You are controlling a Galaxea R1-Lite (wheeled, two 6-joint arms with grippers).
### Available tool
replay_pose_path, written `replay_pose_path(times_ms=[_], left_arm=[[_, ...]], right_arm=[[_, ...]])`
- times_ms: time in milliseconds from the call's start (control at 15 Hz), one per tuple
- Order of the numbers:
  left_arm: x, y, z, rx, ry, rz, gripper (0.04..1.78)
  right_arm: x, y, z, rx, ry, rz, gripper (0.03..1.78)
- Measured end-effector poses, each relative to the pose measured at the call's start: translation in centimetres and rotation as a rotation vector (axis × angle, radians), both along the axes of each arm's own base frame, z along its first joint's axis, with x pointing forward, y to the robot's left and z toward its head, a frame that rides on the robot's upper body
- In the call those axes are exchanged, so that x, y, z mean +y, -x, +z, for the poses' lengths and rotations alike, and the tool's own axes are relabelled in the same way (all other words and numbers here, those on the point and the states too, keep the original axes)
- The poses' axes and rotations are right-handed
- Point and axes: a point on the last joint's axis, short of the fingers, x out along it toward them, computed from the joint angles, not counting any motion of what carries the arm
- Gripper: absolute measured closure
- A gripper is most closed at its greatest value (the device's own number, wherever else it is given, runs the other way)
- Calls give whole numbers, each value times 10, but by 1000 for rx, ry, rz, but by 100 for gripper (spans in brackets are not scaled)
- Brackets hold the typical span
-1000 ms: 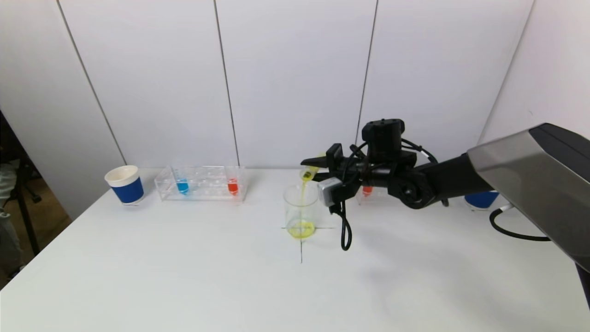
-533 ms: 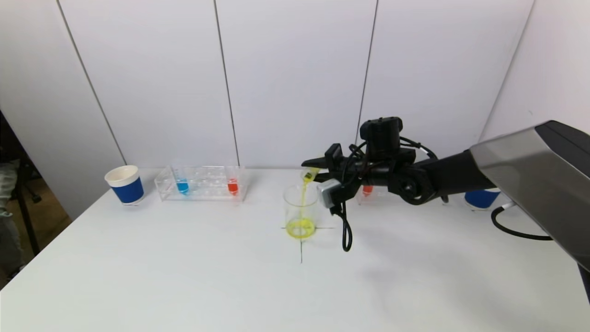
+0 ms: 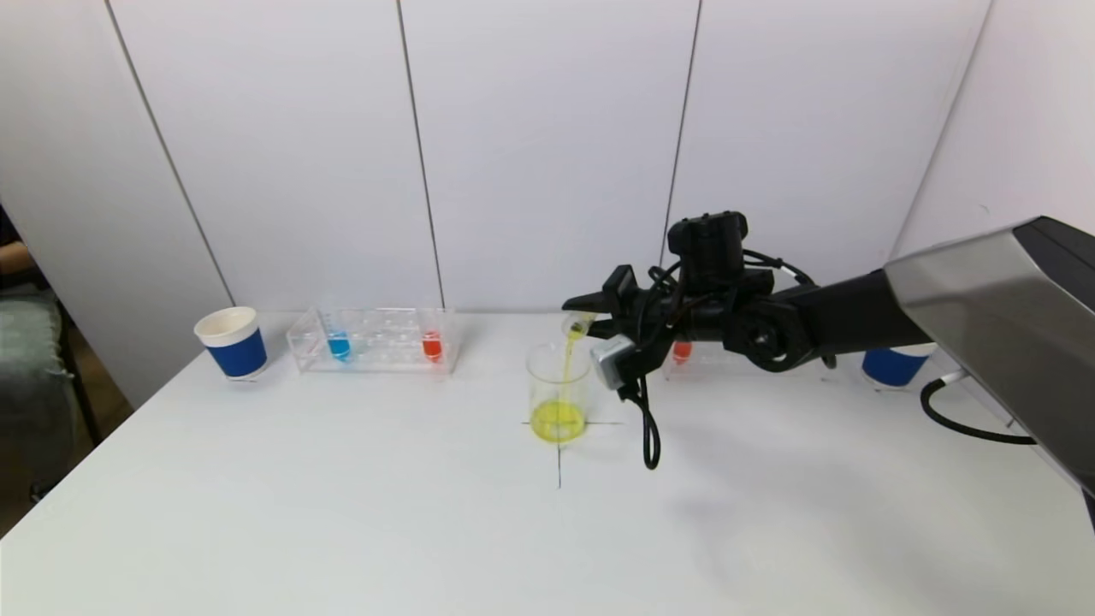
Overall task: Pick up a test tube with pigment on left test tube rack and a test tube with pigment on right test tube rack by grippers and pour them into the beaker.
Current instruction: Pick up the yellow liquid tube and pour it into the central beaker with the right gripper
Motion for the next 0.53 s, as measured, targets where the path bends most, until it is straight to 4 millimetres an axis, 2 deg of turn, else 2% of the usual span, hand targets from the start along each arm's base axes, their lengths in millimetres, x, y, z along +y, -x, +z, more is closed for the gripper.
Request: replay_pose_path(times_ms=[533], left_arm=[[0,0,0,0,0,0,6]], right_arm=[[4,2,3,-37,63,5,132]])
